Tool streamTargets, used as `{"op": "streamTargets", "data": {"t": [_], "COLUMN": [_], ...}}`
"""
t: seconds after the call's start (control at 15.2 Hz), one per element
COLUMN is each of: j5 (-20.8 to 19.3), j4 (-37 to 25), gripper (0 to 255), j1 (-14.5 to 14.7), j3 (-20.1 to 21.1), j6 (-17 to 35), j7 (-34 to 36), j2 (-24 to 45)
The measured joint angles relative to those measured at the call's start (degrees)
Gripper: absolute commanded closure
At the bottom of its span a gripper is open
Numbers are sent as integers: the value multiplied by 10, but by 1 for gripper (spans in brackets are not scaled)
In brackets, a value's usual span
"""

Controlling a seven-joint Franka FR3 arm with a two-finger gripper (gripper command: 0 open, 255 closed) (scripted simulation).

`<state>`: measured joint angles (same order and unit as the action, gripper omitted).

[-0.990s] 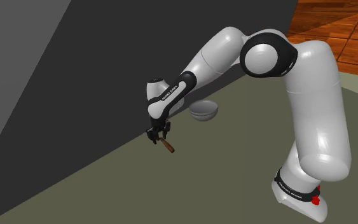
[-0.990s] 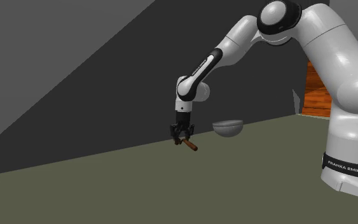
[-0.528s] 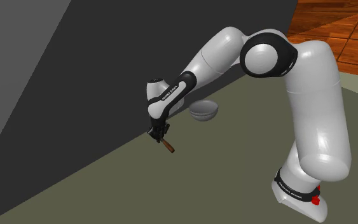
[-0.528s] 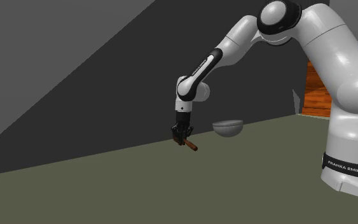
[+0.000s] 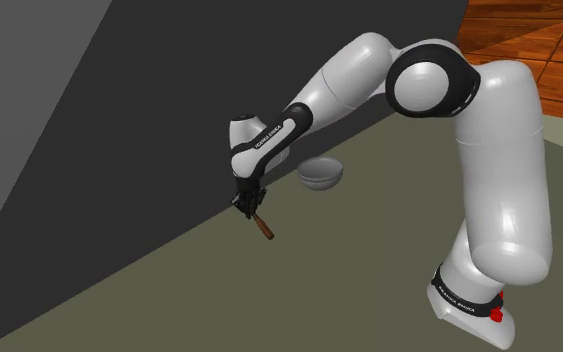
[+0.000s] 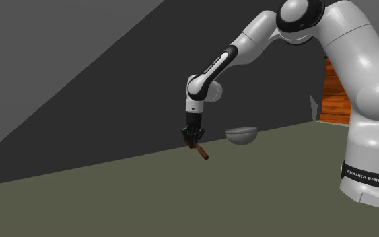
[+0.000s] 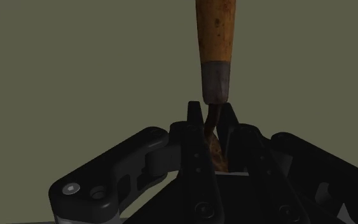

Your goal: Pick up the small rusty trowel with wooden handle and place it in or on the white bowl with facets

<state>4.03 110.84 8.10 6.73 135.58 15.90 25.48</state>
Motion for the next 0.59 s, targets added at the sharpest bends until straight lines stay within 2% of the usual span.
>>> {"op": "streamTargets", "data": {"t": [0.59], "j5": [2], "j4": [-11], "gripper": [255], "j1": [-1], "j3": [2], "j6": [-54], "j7": [4], "j2": [-43]}}
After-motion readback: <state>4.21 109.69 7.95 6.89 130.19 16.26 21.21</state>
